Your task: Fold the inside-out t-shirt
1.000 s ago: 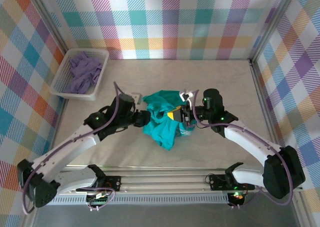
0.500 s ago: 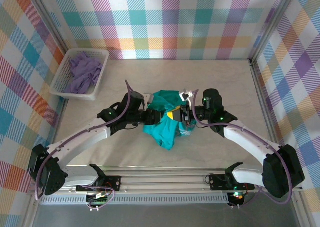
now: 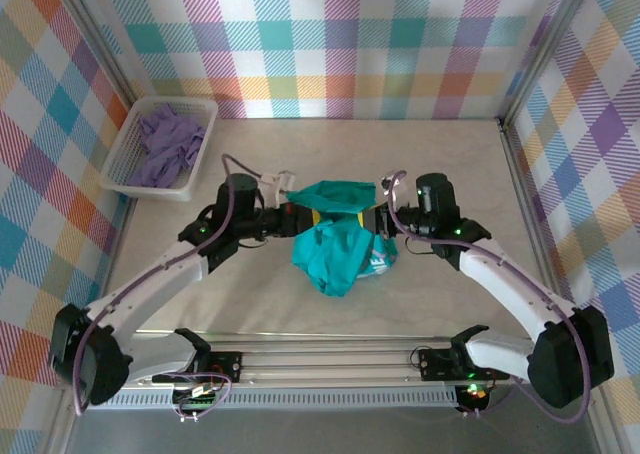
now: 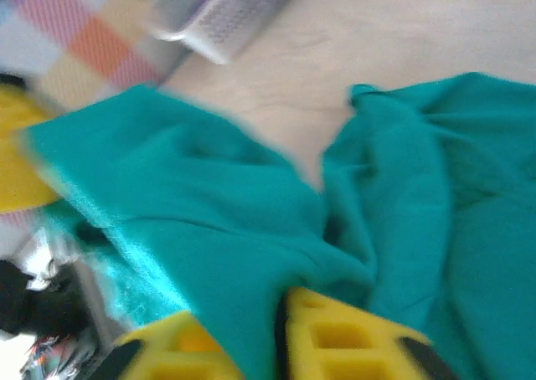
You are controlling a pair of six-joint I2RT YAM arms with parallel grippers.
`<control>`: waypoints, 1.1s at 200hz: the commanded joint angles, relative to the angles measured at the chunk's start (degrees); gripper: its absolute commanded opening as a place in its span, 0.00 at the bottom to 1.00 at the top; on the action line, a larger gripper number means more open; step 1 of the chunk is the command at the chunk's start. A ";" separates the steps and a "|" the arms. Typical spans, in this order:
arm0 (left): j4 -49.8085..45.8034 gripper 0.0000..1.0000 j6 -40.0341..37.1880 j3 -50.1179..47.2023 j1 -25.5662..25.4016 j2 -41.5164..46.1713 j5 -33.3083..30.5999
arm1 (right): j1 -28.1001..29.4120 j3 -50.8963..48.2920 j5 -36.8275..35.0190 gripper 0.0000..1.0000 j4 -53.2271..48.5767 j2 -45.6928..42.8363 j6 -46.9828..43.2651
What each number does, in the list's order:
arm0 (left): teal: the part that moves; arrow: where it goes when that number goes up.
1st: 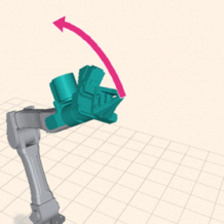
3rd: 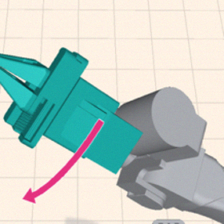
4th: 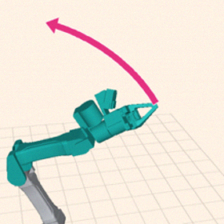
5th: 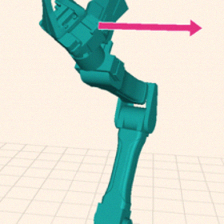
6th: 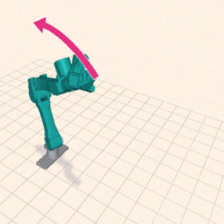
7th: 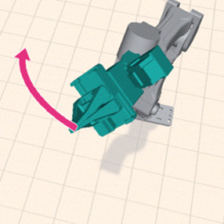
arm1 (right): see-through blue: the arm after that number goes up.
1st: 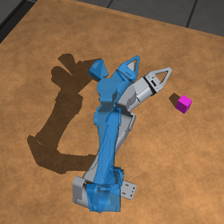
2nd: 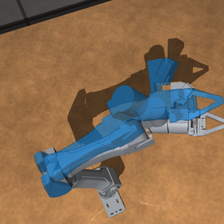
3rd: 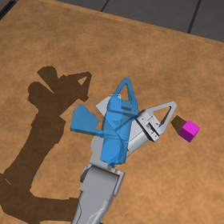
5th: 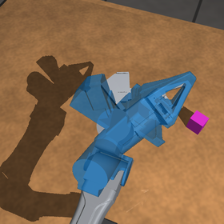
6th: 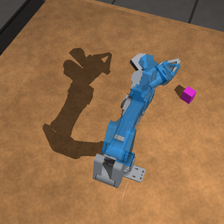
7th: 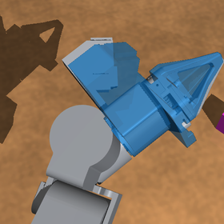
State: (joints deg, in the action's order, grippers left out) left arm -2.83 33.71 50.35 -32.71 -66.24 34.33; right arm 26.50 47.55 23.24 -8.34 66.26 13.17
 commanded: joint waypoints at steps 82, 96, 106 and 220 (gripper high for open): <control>5.21 0.00 2.44 -4.13 -0.07 7.01 5.15 | 16.74 2.93 -12.96 0.64 -7.15 -7.13 -9.29; 4.81 0.00 1.89 -3.75 -0.16 6.84 6.55 | 16.78 4.20 -12.85 0.70 -5.32 -3.54 -10.74; 4.12 0.00 1.17 -3.48 -0.12 6.88 7.69 | 16.83 5.46 -13.56 0.70 -4.40 -1.10 -11.89; 3.33 0.00 5.67 -6.56 6.43 7.70 3.97 | 9.42 -2.19 29.78 0.00 21.23 0.20 0.33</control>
State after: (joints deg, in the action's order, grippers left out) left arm -0.21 38.37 43.94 -27.11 -58.50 39.18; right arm 36.07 46.28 44.34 2.59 66.46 8.40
